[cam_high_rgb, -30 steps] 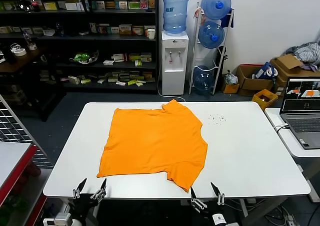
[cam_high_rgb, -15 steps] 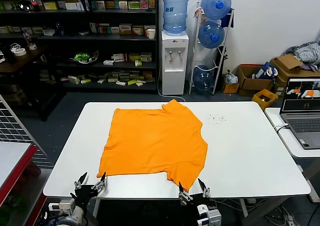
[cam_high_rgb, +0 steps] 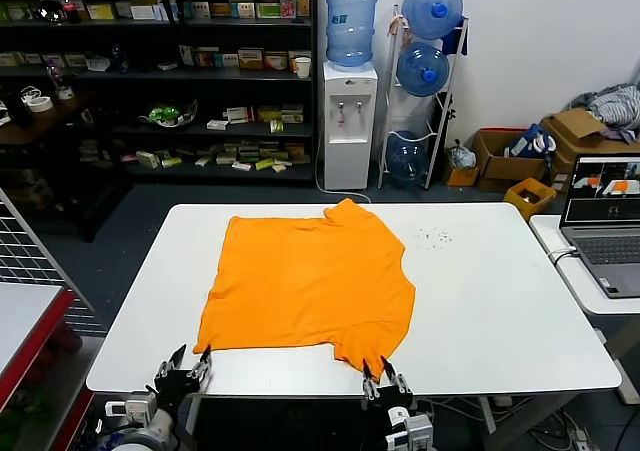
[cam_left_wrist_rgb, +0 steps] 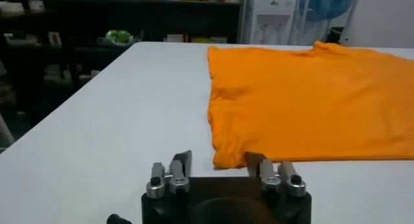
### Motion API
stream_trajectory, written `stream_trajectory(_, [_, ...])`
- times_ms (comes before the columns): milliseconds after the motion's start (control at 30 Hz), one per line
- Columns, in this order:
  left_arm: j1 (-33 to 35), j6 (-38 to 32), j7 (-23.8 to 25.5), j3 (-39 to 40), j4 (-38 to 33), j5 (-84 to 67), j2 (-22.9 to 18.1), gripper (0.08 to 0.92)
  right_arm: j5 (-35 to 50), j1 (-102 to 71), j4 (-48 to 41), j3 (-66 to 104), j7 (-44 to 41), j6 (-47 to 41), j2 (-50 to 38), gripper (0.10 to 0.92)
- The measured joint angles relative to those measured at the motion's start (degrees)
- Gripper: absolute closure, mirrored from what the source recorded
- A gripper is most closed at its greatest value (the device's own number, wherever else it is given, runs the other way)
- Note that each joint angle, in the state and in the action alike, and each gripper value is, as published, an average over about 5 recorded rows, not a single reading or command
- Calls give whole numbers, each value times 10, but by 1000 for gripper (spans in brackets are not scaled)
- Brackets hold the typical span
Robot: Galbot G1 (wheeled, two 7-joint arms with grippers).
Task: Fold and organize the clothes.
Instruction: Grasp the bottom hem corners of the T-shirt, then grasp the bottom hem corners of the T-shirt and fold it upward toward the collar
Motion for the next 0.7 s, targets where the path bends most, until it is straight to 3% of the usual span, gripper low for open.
stream_trajectory(233, [1,-1,-1,5,-6,-1,-2,716,2,-8,9,2,5,1,-4,895])
stream_trajectory(433, [10,0,-8,8,-21,-4,0,877,12,-29,33,7,14,0,-20,900])
stream_trajectory(700, [48,1,-29,7,-74,-13,15,908,36,-86,100,21,36,-2,-65,900])
